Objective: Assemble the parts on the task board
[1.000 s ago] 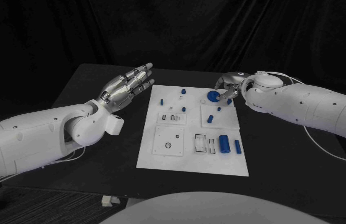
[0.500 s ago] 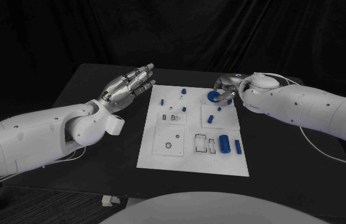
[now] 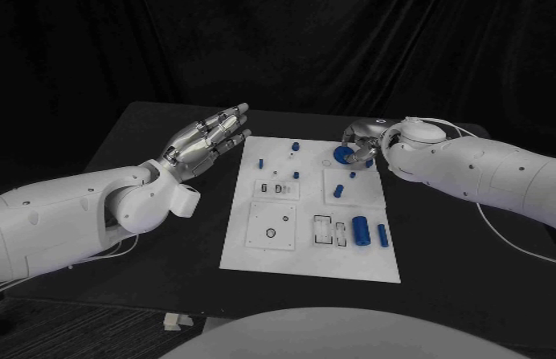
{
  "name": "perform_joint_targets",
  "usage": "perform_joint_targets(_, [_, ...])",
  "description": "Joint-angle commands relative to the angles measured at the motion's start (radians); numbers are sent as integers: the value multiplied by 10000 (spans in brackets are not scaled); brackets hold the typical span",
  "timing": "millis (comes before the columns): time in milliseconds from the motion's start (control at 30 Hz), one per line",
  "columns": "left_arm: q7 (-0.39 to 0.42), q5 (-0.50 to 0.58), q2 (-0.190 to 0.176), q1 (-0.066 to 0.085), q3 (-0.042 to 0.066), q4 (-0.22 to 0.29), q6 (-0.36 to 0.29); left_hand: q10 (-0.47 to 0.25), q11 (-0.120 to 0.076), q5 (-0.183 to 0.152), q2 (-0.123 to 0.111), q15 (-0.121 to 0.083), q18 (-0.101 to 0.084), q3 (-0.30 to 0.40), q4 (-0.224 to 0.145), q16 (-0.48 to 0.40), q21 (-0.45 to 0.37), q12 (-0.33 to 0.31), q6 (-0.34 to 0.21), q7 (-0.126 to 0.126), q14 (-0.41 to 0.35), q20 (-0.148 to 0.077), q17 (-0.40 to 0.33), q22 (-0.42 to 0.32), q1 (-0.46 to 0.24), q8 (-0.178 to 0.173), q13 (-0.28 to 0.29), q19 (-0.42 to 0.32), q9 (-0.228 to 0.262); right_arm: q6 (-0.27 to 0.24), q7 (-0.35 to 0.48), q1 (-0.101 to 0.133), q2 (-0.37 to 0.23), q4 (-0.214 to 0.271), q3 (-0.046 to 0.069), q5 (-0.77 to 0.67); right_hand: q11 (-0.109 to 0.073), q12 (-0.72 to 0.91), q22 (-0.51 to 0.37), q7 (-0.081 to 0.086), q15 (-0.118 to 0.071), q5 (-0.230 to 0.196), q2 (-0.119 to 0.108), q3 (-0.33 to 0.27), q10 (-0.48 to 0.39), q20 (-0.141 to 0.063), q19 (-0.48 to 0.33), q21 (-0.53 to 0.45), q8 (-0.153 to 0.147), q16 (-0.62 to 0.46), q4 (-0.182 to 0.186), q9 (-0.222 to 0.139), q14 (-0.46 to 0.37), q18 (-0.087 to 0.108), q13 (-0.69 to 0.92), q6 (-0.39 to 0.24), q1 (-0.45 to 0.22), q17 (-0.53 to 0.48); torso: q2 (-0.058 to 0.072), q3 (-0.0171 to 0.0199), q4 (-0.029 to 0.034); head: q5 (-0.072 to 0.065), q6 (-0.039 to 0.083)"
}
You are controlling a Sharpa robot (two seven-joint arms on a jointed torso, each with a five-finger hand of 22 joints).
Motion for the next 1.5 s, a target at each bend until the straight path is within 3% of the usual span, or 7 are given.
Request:
perform_joint_targets(33, [39,-9,13,-16,10,12,199,19,64,61,-3,100,21,58,5,-36,-34,35,38,24,-4,65,-13,-9,81,49,16,12,16,195,56,-115,-20,16,-44,-91,39,35,2553,-19,35,279,77,256,1066,4,963,-60,372,27,-151,363,1023,-33,2626,146,236,2633,-4,0,4,8,-2])
perform_joint_targets(300, [4,-9,-11,-19,10,15,258,20,83,63,2,104,21,64,6,-36,-34,37,38,43,-4,70,-13,-9,83,51,17,12,16,-117,194,-119,-155,258,-44,-92,81,35,2554,41,65,465,27,415,1066,25,963,-60,522,27,-244,472,1023,-33,2626,210,237,2633,1,1,-3,38,-2])
perform_joint_targets(467, [-22,-9,-37,-21,10,13,285,21,98,63,8,112,22,71,7,-36,-34,45,39,57,-4,78,-13,-9,86,53,18,12,16,-456,312,-41,-342,677,-43,-97,119,35,2568,73,107,216,-42,419,1066,63,979,-41,621,27,-201,546,1023,-40,2626,264,69,2633,-2,0,-6,51,-2])
perform_joint_targets(767, [-85,-9,-46,-22,10,-2,325,23,113,62,15,137,20,80,8,-36,-34,56,43,73,-4,94,-13,-9,88,57,19,12,16,-649,363,403,-487,1457,-43,-100,138,35,2586,85,129,-82,-77,416,1066,89,1000,-14,700,27,-151,600,1023,-50,2626,374,-70,2633,-15,-10,-20,37,-2])
perform_joint_targets(933, [-109,-9,-19,-23,10,-18,354,23,113,62,15,137,20,80,8,-36,-34,56,43,73,-4,94,-13,-9,88,57,19,12,16,-547,406,582,-334,1661,-43,-100,141,35,2587,83,132,-112,-66,425,1066,92,1002,-12,711,27,-144,605,1023,-51,2626,402,-80,2633,-12,-6,2,33,-2])
perform_joint_targets(1167, [-131,-9,-15,-23,10,-10,376,25,121,61,16,158,17,84,8,-36,-34,69,46,80,-4,108,-13,-9,90,60,21,12,17,-311,546,631,149,1487,-43,-100,141,35,2592,83,134,-143,-50,440,1066,94,1007,-5,719,27,-144,609,1023,-53,2626,428,-80,2633,-22,-15,13,37,-2])
perform_joint_targets(1500, [-205,-7,-20,-22,10,28,342,32,135,61,12,181,11,88,8,-36,-34,103,91,92,-4,128,-13,-9,92,79,27,12,23,13,656,596,970,869,-42,-100,146,35,2599,97,139,-190,-45,464,1066,99,1015,6,676,27,-147,589,1023,-57,2626,407,-81,2633,4,3,34,-57,-2])
